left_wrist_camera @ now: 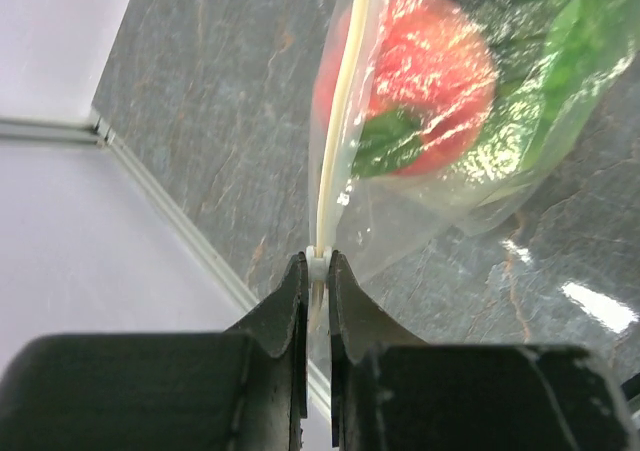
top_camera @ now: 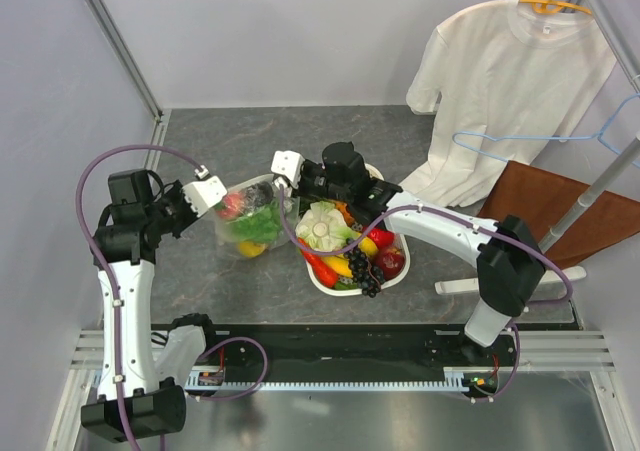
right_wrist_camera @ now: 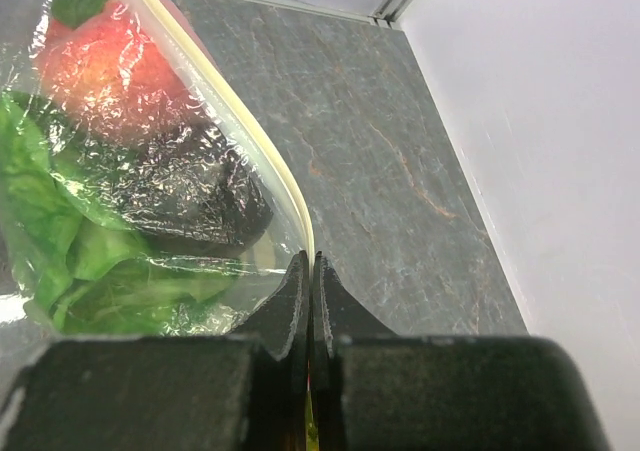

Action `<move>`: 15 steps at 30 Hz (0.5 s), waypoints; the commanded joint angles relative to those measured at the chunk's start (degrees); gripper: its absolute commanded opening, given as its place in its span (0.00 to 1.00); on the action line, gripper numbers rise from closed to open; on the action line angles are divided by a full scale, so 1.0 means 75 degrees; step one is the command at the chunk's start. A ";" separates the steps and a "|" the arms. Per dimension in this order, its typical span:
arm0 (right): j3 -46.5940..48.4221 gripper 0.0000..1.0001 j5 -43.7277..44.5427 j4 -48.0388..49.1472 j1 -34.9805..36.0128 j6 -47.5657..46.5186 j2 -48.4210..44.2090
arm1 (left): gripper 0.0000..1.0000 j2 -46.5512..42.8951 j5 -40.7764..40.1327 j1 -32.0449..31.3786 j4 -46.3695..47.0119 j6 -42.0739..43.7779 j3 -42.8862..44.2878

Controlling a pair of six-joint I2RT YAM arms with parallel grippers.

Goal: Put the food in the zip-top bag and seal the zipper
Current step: Zip the zipper food storage bag at the center of the board.

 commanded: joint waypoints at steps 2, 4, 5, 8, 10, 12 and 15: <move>0.0585 0.00 0.0516 0.0491 -0.0272 0.0135 0.0137 | 0.02 -0.0101 -0.1386 0.0126 0.0387 -0.0490 0.0102; 0.0655 0.00 0.0248 0.0491 -0.0272 0.0195 0.0161 | 0.02 -0.0229 -0.1189 0.0126 0.0352 -0.0514 0.0090; 0.0667 0.00 0.0188 0.0491 -0.0225 0.0230 0.0161 | 0.02 -0.0288 -0.1094 0.0137 0.0340 -0.0549 0.0056; 0.0691 0.00 -0.0174 0.0467 -0.0155 0.0300 0.0114 | 0.08 -0.0382 -0.0743 0.0126 0.0328 -0.0794 0.0032; 0.0632 0.00 -0.0444 0.0479 -0.0143 0.0382 -0.0015 | 0.32 -0.0428 -0.0323 0.0126 0.0305 -0.0970 0.0195; 0.0516 0.00 -0.0808 0.0549 -0.0131 0.0441 -0.0132 | 0.57 -0.0522 0.0134 0.0137 0.0305 -0.1333 0.0429; 0.0410 0.00 -0.1205 0.0549 -0.0061 0.0593 -0.0226 | 0.75 -0.0640 0.1247 0.0126 0.0258 -0.1767 0.0617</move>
